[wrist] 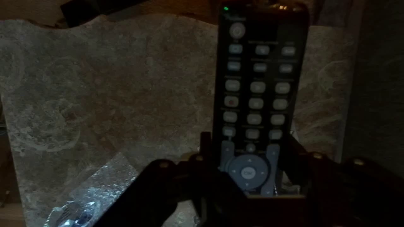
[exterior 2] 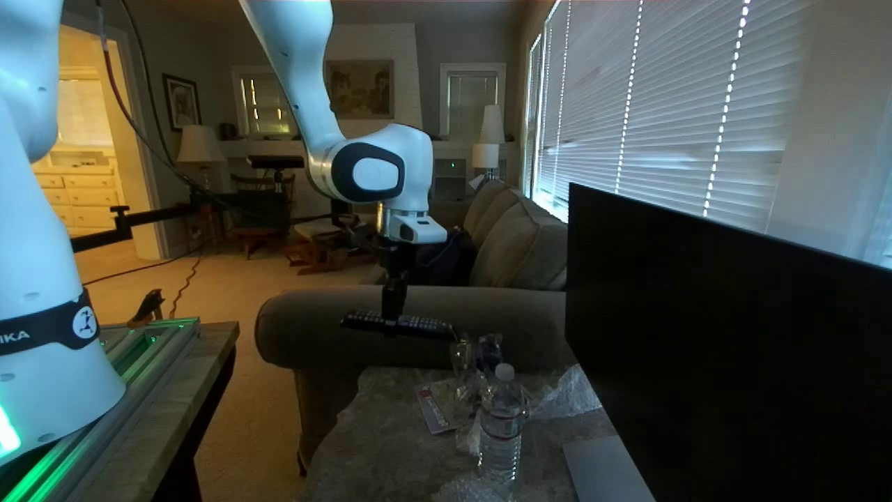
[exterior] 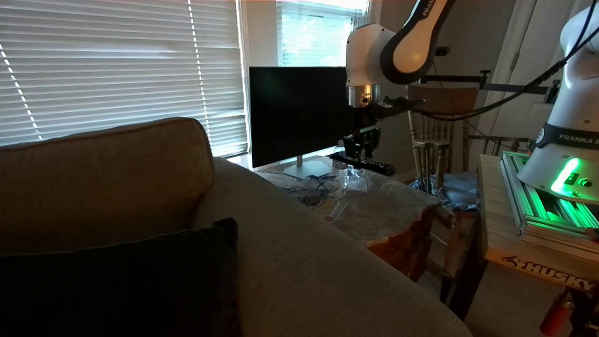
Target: Pick up the remote from the sofa and put it on the table
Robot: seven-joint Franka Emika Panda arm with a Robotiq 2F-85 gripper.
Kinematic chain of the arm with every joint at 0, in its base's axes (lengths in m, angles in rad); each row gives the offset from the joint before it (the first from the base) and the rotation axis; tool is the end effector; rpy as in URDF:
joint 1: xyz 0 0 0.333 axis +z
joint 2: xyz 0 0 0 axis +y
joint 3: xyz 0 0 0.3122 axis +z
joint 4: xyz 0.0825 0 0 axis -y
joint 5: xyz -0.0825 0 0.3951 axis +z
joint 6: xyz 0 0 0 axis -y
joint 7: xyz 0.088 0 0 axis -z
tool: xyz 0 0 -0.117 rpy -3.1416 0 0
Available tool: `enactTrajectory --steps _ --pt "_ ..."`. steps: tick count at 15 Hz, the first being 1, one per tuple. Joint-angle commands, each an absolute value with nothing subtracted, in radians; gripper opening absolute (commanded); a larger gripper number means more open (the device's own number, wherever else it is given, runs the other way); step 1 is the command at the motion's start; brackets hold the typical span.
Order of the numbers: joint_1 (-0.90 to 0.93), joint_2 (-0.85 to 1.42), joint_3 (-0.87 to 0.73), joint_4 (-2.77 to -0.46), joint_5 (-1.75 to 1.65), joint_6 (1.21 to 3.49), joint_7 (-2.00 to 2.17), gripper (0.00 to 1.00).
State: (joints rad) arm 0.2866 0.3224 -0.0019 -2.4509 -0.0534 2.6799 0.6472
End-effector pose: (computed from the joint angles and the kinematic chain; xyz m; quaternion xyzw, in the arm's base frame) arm 0.4536 0.1342 0.1394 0.9866 -0.1559 -0.0367 0.0309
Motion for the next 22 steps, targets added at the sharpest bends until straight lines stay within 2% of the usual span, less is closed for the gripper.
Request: enactTrajectory --steps 1,8,22 --pt "0.285 0.308 -0.065 -2.492 -0.14 2.742 0.638 0.29" --pt "0.287 0.366 -0.174 -2.481 -0.244 2.83 0.606 0.29" --pt "0.3 0.459 -0.237 -2.519 -0.217 2.847 0.584 0.29"
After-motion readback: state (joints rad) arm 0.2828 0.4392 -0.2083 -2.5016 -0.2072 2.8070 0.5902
